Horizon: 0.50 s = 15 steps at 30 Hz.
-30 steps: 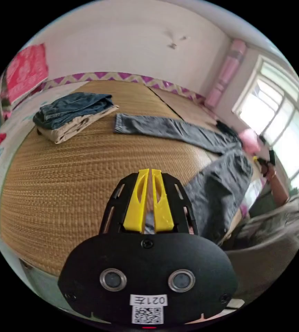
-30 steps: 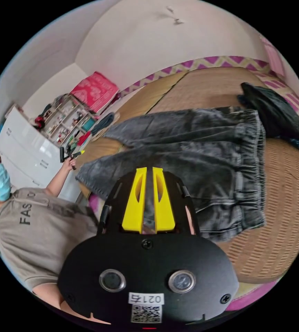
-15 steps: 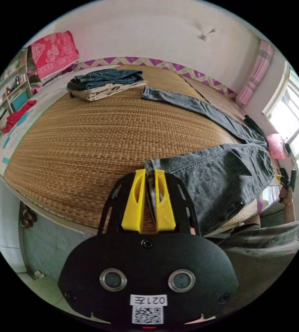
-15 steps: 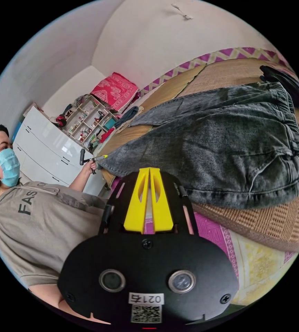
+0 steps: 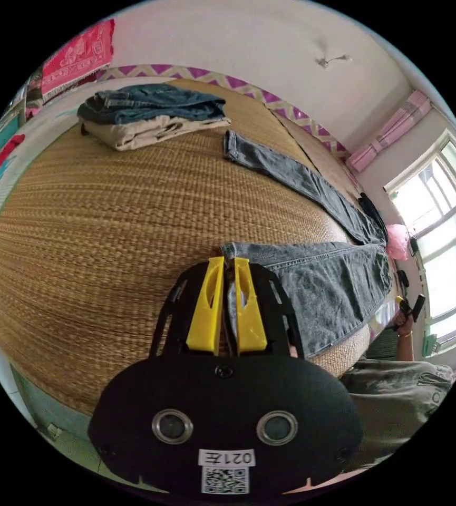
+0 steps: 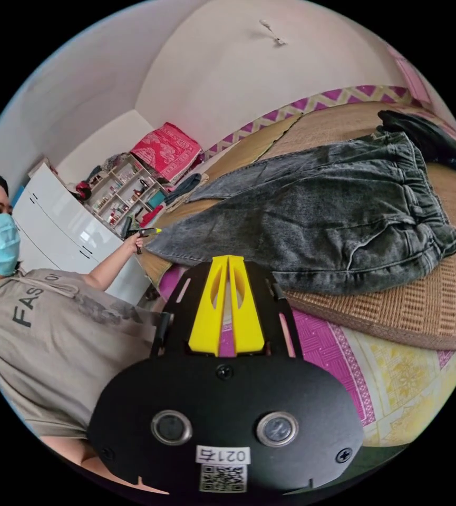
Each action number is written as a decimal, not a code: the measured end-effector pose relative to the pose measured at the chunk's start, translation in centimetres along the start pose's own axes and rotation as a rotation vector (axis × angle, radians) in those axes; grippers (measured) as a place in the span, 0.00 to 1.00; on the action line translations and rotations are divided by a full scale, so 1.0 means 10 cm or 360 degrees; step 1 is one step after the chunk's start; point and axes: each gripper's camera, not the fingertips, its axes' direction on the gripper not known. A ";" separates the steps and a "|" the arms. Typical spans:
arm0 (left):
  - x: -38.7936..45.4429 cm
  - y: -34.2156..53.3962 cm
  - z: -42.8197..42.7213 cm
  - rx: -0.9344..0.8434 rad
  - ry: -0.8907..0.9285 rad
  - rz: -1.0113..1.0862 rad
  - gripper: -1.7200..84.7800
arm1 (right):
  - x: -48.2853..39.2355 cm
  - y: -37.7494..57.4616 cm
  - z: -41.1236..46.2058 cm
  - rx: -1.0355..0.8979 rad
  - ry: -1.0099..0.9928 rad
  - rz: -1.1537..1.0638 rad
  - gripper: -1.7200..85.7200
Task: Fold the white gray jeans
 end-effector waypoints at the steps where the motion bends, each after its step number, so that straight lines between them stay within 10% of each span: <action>1: -0.13 0.03 -0.04 0.0056 0.0130 -0.0077 0.02 | -0.03 -0.02 0.04 -0.0008 0.0040 -0.0016 0.03; 7: -0.36 0.45 -0.67 0.0579 0.0497 -0.0213 0.01 | -0.13 -0.33 0.34 -0.0049 0.0624 -0.0206 0.06; 15: 1.21 0.75 -0.82 0.0380 -0.0042 0.0508 0.01 | -0.30 -0.28 0.70 -0.0340 0.0913 -0.0063 0.02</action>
